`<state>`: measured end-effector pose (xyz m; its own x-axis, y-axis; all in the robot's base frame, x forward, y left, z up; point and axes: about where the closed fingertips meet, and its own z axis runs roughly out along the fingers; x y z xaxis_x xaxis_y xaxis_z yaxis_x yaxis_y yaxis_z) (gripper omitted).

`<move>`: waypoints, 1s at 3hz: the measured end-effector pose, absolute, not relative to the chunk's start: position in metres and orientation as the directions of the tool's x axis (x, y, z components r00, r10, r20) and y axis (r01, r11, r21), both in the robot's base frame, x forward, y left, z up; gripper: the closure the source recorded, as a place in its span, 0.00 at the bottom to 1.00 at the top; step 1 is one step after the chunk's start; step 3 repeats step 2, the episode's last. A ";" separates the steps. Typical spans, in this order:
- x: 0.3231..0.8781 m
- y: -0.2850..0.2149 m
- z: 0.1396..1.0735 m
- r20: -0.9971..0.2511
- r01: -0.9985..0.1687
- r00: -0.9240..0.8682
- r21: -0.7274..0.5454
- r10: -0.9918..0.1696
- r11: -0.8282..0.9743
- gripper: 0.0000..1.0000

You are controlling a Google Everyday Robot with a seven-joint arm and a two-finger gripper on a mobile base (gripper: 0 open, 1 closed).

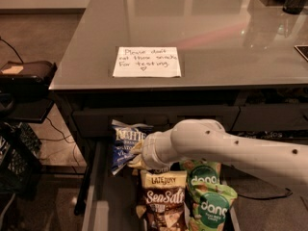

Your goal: Pick blue chip bag from middle drawer and place on counter

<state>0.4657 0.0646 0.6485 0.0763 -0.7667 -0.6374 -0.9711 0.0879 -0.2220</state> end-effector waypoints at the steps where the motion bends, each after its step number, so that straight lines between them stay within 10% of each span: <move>1: 0.460 0.036 0.691 -0.643 -0.961 0.051 -0.240 -0.764 0.138 1.00; 3: 0.456 0.020 0.733 -0.637 -0.954 0.060 -0.264 -0.769 0.144 1.00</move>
Offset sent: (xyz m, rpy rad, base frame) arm -0.0141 -0.0692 0.1397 -0.0050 -0.0700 -0.0731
